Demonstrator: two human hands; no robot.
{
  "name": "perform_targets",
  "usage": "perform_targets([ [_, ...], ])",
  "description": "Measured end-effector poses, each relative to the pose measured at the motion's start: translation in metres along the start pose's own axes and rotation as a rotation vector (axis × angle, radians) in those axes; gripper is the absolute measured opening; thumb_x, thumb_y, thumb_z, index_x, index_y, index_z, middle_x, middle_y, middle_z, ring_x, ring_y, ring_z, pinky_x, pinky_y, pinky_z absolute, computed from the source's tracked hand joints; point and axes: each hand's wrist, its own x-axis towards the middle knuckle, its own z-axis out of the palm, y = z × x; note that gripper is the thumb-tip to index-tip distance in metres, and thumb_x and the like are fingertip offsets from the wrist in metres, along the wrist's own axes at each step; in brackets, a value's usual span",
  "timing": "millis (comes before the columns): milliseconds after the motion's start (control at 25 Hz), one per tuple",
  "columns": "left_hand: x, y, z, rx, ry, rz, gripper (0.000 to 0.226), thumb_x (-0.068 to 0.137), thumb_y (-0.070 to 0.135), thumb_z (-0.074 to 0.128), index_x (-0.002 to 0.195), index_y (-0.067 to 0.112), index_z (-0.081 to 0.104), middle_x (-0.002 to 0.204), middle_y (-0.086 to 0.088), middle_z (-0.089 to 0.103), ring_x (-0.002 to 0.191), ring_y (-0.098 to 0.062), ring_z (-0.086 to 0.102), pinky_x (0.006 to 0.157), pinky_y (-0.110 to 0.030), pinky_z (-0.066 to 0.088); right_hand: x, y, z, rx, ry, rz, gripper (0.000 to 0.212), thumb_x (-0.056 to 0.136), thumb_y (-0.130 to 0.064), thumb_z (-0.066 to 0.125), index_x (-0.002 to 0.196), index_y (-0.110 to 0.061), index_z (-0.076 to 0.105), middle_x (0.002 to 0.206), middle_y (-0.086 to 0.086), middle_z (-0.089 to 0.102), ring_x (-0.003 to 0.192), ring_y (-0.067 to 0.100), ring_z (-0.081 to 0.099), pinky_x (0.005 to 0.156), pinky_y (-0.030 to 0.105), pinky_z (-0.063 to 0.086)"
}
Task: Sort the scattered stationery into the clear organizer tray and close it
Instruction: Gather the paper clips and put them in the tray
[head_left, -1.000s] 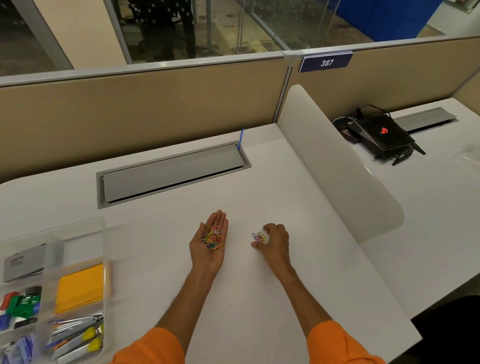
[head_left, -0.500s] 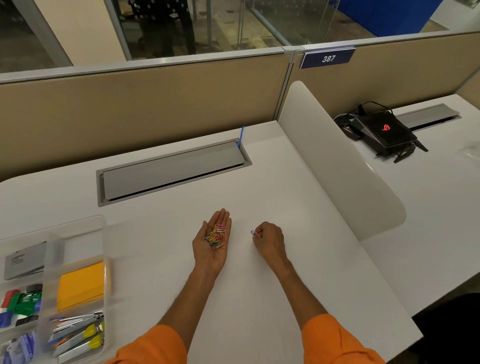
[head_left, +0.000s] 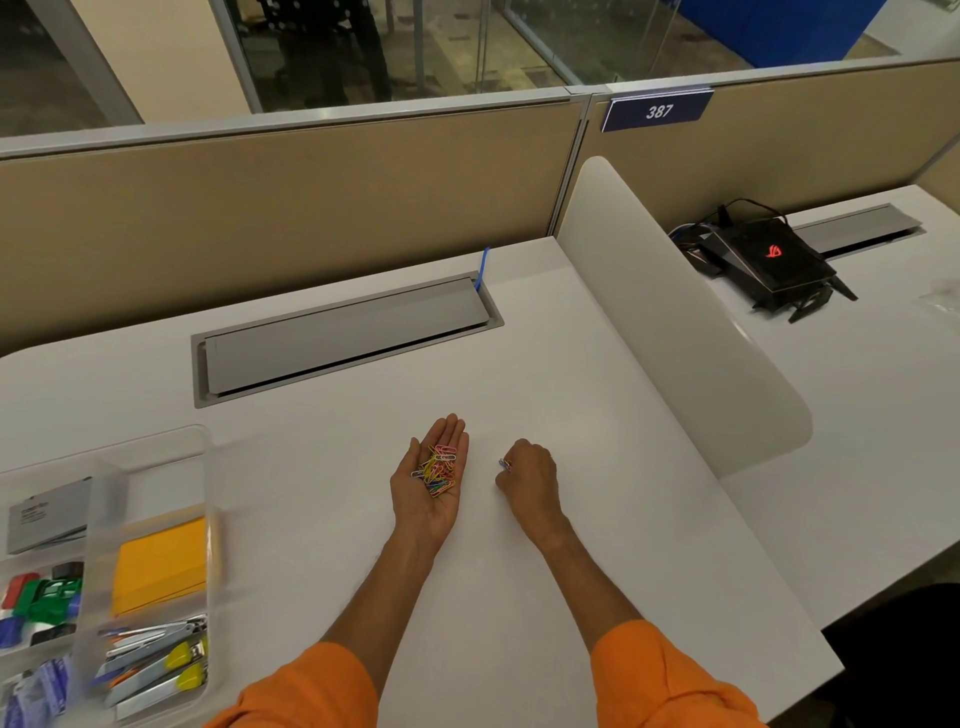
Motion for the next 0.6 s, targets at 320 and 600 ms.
perform_targets([
  [320,0.0005,0.0001,-0.0021,0.008,0.008,0.009,0.044,0.102,0.029,0.037,0.128,-0.002,0.056,0.131,-0.019,0.061,0.121,-0.033,0.059,0.1,-0.045,0.047,0.0007,-0.0061,-0.0106,0.022,0.027,0.082,0.006,0.08,0.005,0.059,0.086,0.003,0.06,0.09,0.015,0.065,0.072,0.02,0.051,0.058,0.024,0.031],
  [600,0.0025,-0.0006,-0.002,-0.013,-0.006,0.004,0.045,0.102,0.028,0.038,0.12,-0.005,0.062,0.13,-0.02,0.06,0.121,-0.034,0.059,0.1,-0.047,0.047,0.0019,-0.003,-0.0104,0.086,-0.021,0.076,0.012,0.078,0.006,0.059,0.089,0.002,0.057,0.095,0.015,0.065,0.085,0.027,0.06,0.062,0.023,0.034],
])
